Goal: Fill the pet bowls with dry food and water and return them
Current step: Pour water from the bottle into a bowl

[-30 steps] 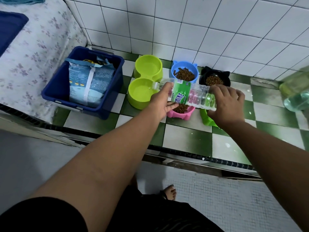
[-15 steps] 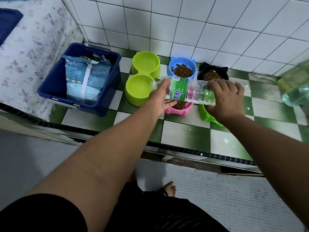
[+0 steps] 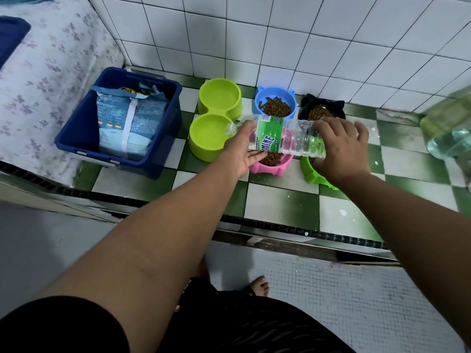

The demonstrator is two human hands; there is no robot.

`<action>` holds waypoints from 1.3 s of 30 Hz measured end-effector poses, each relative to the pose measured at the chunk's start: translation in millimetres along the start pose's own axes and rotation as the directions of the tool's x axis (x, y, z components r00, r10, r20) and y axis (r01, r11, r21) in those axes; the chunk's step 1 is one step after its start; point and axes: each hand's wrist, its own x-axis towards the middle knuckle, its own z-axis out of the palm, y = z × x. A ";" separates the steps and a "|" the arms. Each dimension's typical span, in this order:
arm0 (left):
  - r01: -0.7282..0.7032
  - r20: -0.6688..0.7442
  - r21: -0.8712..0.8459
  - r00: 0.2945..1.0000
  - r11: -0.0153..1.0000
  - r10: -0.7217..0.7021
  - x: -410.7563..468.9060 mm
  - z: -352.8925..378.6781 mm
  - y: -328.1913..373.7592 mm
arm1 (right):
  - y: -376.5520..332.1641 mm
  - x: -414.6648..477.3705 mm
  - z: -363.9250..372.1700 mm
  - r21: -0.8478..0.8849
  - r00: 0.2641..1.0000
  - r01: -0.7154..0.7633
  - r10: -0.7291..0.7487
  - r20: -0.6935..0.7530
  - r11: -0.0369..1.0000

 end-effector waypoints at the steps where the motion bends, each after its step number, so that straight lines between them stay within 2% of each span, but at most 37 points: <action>1: 0.001 0.000 -0.002 1.000 1.000 -0.001 -0.7 -0.2 -0.4 | -0.2 -0.3 0.2 -0.002 1.000 0.002 -0.002 0.000 1.000; 16: -0.015 -0.004 -0.025 1.000 1.000 0.015 -8.4 0.4 -0.8 | -0.5 -2.8 -2.7 -0.012 1.000 0.014 -0.015 -0.006 1.000; 23: -0.029 0.005 -0.097 1.000 0.995 0.030 -12.2 -1.0 -5.7 | -2.6 -8.3 -1.2 0.014 1.000 -0.016 0.017 -0.025 1.000; 32: -0.230 0.020 -0.223 0.971 0.947 0.240 -26.6 6.0 0.9 | -11.6 -7.7 1.3 0.153 0.996 -0.063 0.072 -0.057 0.986; 36: -0.346 0.141 -0.126 0.921 0.930 0.362 -32.3 19.1 12.7 | -8.9 -5.6 -0.2 0.288 0.985 -0.111 0.145 -0.098 0.951; 39: -0.446 0.223 0.025 0.875 0.895 0.430 -38.7 42.8 13.1 | -2.4 -9.3 -4.9 0.411 0.961 -0.160 0.238 -0.144 0.897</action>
